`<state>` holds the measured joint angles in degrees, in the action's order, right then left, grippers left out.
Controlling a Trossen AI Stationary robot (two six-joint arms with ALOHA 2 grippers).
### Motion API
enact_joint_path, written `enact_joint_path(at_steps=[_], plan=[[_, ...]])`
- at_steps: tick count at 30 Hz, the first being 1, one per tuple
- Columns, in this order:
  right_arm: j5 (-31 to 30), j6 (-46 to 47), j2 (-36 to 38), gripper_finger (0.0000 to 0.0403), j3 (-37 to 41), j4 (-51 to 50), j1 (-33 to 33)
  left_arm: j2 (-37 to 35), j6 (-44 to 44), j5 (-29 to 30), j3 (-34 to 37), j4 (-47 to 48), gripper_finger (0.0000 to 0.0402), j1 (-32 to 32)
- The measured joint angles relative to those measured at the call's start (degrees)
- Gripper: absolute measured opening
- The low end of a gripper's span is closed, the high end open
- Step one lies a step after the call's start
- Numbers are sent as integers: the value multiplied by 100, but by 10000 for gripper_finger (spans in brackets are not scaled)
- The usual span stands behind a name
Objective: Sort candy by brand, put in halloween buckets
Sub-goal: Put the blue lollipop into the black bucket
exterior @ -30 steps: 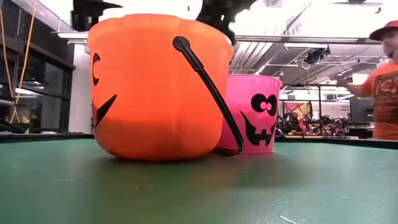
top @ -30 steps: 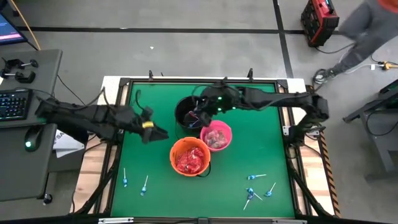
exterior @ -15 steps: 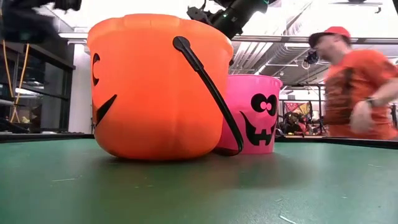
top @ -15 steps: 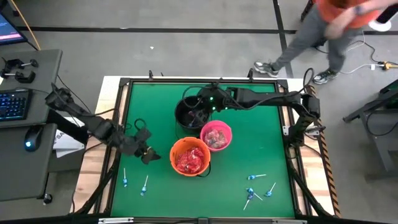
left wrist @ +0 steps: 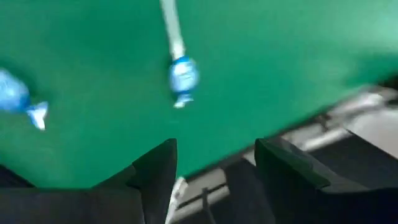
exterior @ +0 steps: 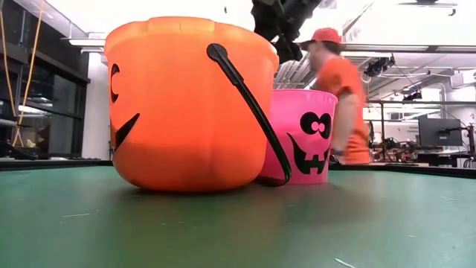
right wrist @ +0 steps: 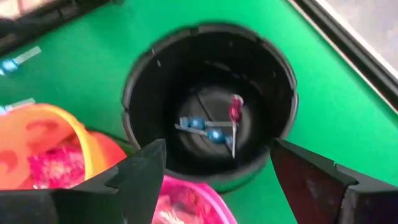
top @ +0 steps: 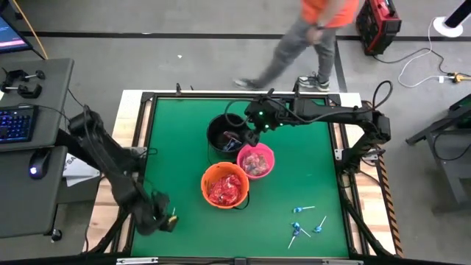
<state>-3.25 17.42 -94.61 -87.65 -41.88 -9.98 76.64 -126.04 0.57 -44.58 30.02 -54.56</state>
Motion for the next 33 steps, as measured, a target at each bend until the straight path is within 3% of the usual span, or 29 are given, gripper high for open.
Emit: enact_joint_path(at_steps=[6, 25, 29, 33], plan=[[-174, -99, 0, 282, 4, -131, 26, 954, -277, -154, -407, 310, 192, 65], [-210, -296, 0, 282, 6, -252, 26, 1962, -410, -132, -614, 471, 188, 179], [-275, -308, 0, 282, 6, -255, 26, 1934, -177, -183, -601, 475, 144, 177], [-288, -477, 34, 282, 6, -255, 26, 1662, 83, -51, -567, 555, 47, 171]])
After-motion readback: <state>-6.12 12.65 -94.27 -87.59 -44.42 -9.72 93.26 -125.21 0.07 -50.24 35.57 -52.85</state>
